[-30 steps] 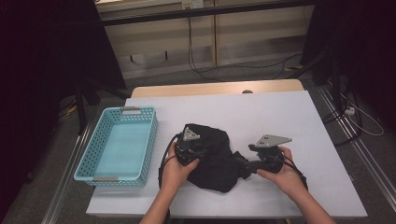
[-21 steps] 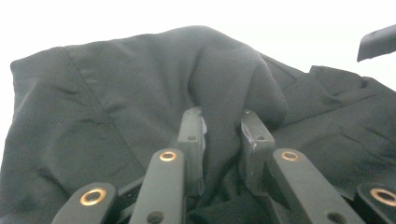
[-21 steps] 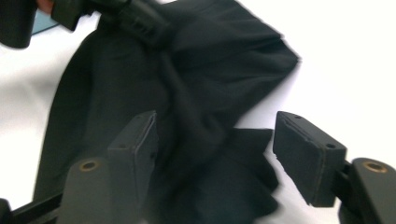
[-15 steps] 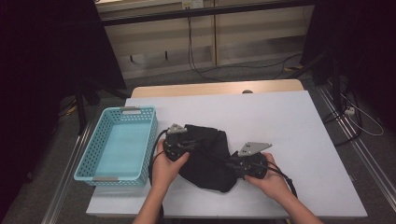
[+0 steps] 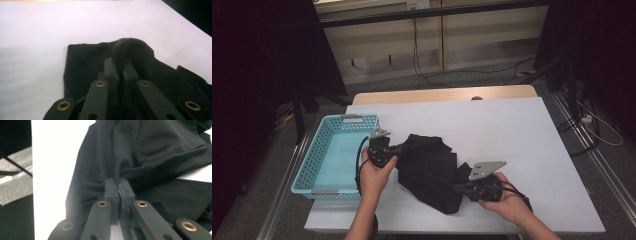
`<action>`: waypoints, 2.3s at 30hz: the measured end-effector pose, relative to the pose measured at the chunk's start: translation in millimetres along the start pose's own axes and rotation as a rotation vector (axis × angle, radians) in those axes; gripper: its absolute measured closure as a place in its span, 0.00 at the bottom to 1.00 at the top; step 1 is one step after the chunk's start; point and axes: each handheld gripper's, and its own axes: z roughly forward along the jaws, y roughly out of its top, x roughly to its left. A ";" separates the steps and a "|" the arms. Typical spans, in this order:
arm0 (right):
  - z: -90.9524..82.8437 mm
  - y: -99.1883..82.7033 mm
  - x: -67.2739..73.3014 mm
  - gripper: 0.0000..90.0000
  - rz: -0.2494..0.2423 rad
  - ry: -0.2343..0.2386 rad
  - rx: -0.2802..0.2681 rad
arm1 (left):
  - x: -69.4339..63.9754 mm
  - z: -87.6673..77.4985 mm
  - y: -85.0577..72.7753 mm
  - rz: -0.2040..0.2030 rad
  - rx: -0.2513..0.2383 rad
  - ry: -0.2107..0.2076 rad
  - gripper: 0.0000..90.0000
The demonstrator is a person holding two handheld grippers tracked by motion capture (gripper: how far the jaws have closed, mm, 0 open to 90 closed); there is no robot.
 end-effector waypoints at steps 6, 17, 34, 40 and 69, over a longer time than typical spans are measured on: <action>-2.9 2.6 -1.0 0.75 -0.002 -0.036 -0.031 | -1.5 2.4 -0.3 0.010 -0.026 0.067 0.53; -34.6 -5.2 -43.8 0.32 0.145 -0.266 -0.117 | -45.8 17.3 2.6 0.114 0.028 -0.036 0.28; -39.7 -15.2 -60.2 0.26 0.209 -0.399 -0.102 | -96.6 78.3 -29.7 0.217 0.206 -0.149 0.43; -40.7 -16.6 -62.2 0.26 0.218 -0.410 -0.103 | -93.5 80.6 -32.1 0.207 0.262 -0.152 0.85; -39.7 -12.6 -65.3 0.26 0.221 -0.413 -0.118 | -99.5 93.6 -33.4 0.218 0.182 -0.113 0.53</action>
